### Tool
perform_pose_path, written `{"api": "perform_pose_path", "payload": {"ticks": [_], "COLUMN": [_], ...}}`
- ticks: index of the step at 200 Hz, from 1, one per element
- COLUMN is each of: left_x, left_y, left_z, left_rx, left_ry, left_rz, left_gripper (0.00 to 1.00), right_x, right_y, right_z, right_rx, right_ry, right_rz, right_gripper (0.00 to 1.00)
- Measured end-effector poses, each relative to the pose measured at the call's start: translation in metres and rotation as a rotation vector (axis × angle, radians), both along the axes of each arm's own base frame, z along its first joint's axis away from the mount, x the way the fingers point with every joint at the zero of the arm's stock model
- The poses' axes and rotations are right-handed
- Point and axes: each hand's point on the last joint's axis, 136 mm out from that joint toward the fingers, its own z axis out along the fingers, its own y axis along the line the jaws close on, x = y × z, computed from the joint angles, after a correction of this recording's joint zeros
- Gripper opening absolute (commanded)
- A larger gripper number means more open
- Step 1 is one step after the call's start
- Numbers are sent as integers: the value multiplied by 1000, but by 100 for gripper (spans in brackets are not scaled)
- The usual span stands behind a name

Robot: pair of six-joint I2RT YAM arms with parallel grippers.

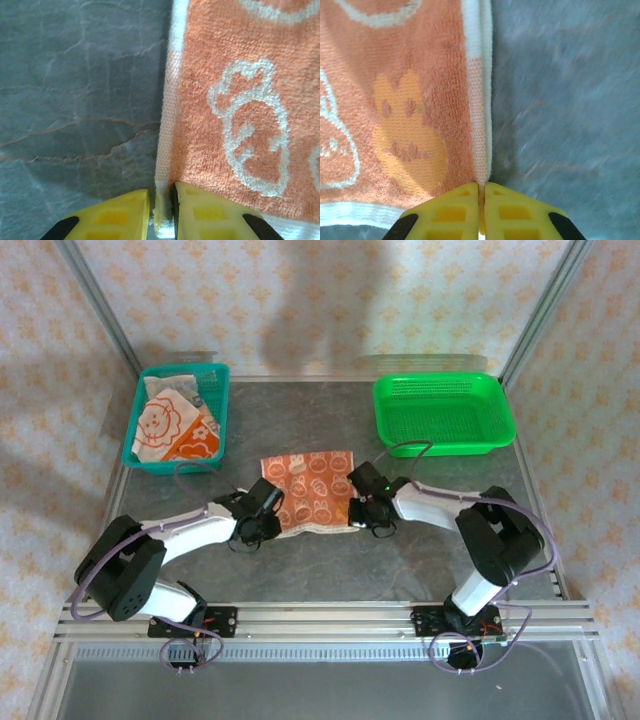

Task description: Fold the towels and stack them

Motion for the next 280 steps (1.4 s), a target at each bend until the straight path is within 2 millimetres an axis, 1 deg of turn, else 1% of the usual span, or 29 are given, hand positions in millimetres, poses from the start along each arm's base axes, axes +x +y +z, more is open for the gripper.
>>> {"api": "perform_pose_path", "payload": {"ticks": [25, 32, 37, 42, 50, 61, 76, 87, 101, 111, 123, 139, 157, 179, 195, 220, 232, 246, 260, 280], "left_x": [-17, -24, -29, -33, -41, -47, -52, -50, -36, -21, 2, 29, 58, 94, 118, 144, 150, 152, 152, 153], "left_y": [11, 15, 18, 21, 26, 29, 32, 31, 26, 22, 20, 19, 18, 14, 14, 15, 17, 21, 26, 31], "left_z": [0, 0, 1, 1, 3, 7, 15, 23, 39, 52, 65, 74, 78, 74, 64, 45, 36, 25, 17, 15], "left_rx": [22, 34, 43, 51, 63, 71, 77, 78, 68, 52, 36, 21, 18, 14, 21, 36, 43, 55, 66, 77], "left_ry": [36, 51, 64, 74, 92, 104, 109, 103, 76, 46, 13, -17, -44, -63, -63, -48, -35, -14, 2, 5], "left_rz": [-10, -14, -18, -22, -25, -36, -49, -60, -73, -69, -57, -44, -41, -35, -30, -26, -24, -19, -13, -18], "left_gripper": [21, 24, 30, 31, 34, 37, 38, 38, 38, 37, 35, 33, 26, 24, 23, 21, 21, 21, 21, 21], "right_x": [-26, -32, -36, -39, -42, -44, -45, -42, -33, -22, -4, 23, 52, 88, 113, 145, 156, 163, 165, 164], "right_y": [8, 10, 12, 12, 13, 11, 6, 3, 6, 11, 19, 26, 28, 31, 34, 38, 40, 41, 39, 35], "right_z": [-1, -1, -1, -1, 0, 0, 2, 8, 21, 34, 51, 68, 74, 69, 62, 52, 46, 38, 28, 15], "right_rx": [9, 11, 10, 9, 8, 0, -30, -54, -65, -58, -37, -15, -20, -45, -60, -70, -71, -76, -88, -108], "right_ry": [-2, -1, -1, -1, -3, 0, 0, -6, -33, -62, -102, -145, -170, -181, -183, -182, -178, -169, -153, -128], "right_rz": [6, 5, 8, 5, 2, -10, -19, -24, -25, -26, -35, -57, -79, -92, -93, -97, -97, -94, -90, -87], "right_gripper": [10, 13, 15, 16, 19, 27, 29, 30, 30, 30, 29, 29, 28, 24, 23, 21, 21, 21, 21, 21]}}
